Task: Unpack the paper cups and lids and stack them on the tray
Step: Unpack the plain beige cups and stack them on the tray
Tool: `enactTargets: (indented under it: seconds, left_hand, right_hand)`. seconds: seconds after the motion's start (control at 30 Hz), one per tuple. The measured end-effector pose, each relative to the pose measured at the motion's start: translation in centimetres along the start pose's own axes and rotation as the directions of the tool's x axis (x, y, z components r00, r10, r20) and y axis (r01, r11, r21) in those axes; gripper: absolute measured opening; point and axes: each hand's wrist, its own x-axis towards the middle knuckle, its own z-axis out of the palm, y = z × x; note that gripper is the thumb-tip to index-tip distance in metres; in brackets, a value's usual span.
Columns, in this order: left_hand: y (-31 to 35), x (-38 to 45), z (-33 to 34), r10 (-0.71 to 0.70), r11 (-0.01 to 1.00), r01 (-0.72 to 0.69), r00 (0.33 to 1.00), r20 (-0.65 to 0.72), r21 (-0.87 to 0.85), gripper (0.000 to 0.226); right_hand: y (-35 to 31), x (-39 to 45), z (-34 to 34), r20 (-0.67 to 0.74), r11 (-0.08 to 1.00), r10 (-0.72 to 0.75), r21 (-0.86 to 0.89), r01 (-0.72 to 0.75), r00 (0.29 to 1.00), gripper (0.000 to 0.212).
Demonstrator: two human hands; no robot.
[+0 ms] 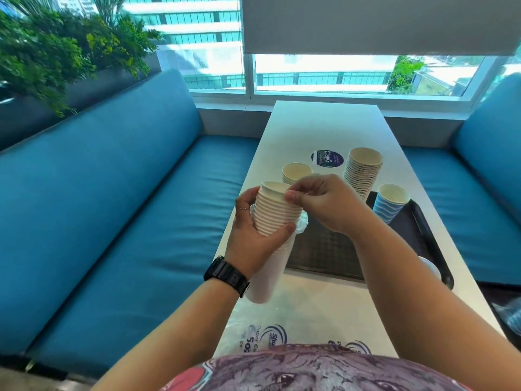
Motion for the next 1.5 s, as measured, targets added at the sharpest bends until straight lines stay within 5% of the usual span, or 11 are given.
enactTargets:
  seconds: [0.2,0.37,0.77,1.23,1.5]
  left_hand:
    - [-1.4,-0.7,0.1,-0.07,0.997,0.07,0.998,-0.004,0.011,0.084]
    - [-1.9,-0.4,-0.1,-0.074,0.997,0.074,0.997,-0.025,0.0,0.088]
    - [-2.5,0.7,0.1,-0.108,0.994,0.107,0.992,-0.063,-0.02,0.082]
    - [-3.8,1.1,0.4,-0.133,0.991,0.131,0.99,-0.051,-0.036,0.083]
    - [-3.5,0.9,0.0,-0.137,0.989,0.134,0.989,-0.05,-0.058,0.083]
  right_hand:
    - [0.5,1.7,-2.1,-0.315,0.995,-0.027,0.085,0.056,0.949,0.019]
    - [0.4,4.7,-4.0,-0.526,0.995,-0.09,-0.087,0.052,0.846,0.016]
    - [6.6,12.4,-1.5,-0.266,0.816,-0.246,-0.576,0.051,0.932,0.027]
    - [13.2,12.2,2.7,-0.147,0.873,0.022,-0.48,-0.091,0.989,0.02]
    - [11.8,11.0,2.2,-0.219,0.916,-0.025,-0.397,-0.066,0.975,0.024]
